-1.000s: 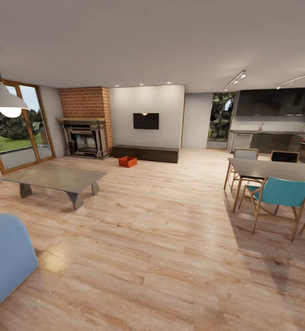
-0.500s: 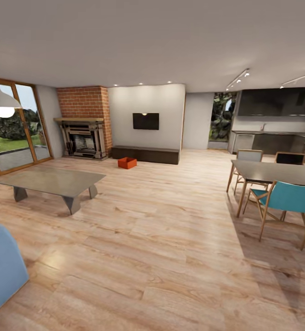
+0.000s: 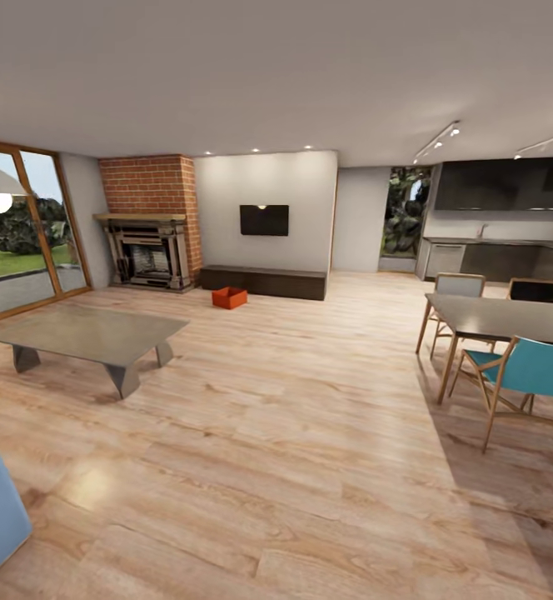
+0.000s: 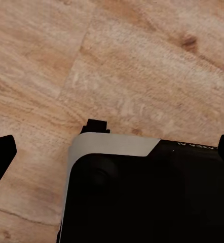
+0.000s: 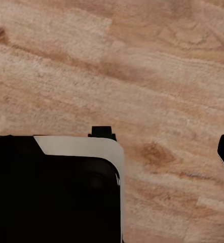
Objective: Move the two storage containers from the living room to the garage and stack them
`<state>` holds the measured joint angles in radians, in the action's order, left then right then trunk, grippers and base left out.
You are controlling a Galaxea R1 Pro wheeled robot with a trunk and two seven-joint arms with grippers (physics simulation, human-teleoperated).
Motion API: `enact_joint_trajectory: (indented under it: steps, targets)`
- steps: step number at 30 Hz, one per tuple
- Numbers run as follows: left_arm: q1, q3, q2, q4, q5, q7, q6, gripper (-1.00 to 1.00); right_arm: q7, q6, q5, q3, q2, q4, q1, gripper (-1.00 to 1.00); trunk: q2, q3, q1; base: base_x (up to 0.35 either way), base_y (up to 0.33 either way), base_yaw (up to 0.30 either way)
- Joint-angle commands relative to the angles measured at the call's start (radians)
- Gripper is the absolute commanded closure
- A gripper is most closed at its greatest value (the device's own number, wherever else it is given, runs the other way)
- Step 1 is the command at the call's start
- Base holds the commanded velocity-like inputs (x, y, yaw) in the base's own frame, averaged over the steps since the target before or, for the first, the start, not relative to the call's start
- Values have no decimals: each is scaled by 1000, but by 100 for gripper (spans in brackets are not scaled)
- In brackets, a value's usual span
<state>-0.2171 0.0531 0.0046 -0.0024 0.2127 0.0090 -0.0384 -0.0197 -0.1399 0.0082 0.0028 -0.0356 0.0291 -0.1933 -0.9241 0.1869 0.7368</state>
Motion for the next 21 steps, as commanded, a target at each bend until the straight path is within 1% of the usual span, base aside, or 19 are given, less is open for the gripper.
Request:
enact_joint_trajectory:
  steps: [1, 13, 21]
  targets:
    - [-1, 6, 0, 1, 8, 1, -3, -100, -2, -6, 1, 0, 0, 3, -1, -100, -1, 1, 1, 322, 0, 0]
    - [-1, 5, 0, 1, 8, 1, -3, -100, -2, -6, 1, 0, 0, 3, -1, -100, -1, 1, 1, 322, 0, 0]
    - [-1, 5, 0, 1, 8, 1, -3, -100, -2, -6, 1, 0, 0, 3, -2, -100, -1, 1, 1, 322, 53, 0]
